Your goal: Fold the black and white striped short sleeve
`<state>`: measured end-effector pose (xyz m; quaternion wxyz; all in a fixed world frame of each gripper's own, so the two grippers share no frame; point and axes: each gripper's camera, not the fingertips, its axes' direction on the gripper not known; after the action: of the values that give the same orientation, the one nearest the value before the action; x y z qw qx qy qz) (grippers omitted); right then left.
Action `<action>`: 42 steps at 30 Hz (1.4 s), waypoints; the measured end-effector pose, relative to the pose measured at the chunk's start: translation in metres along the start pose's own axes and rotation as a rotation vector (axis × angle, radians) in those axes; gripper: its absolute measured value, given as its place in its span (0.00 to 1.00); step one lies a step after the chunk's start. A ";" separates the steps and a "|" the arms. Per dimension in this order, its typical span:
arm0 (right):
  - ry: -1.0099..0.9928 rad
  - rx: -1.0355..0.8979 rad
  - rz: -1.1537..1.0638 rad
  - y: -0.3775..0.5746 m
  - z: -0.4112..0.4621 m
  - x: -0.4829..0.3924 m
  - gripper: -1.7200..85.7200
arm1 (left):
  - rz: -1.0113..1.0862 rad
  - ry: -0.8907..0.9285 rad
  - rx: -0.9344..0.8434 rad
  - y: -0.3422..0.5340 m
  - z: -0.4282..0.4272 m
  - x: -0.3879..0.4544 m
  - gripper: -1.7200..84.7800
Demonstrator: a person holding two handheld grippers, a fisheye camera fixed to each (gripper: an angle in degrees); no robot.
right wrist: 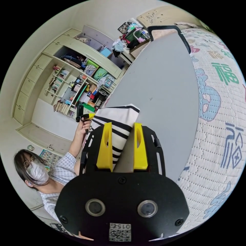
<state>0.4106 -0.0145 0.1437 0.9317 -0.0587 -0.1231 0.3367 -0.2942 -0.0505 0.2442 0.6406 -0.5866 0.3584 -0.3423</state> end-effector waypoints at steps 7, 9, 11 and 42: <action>-0.005 -0.046 -0.017 -0.016 0.008 -0.009 0.14 | 0.038 0.034 -0.055 -0.011 0.025 -0.006 0.12; -0.005 -0.060 -0.019 -0.017 0.010 -0.013 0.13 | 0.030 0.079 -0.084 -0.013 0.034 -0.010 0.12; -0.006 -0.081 -0.008 -0.016 0.013 -0.017 0.11 | 0.015 0.114 -0.111 -0.013 0.042 -0.017 0.11; 0.248 0.597 -0.394 0.321 -0.299 -0.250 0.04 | 0.687 0.310 0.022 0.154 0.114 0.332 0.06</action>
<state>0.1089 0.0630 -0.2537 0.9625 0.1997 0.0854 0.1625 -0.0245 -0.2657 0.0777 0.6624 -0.3665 0.6232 -0.1963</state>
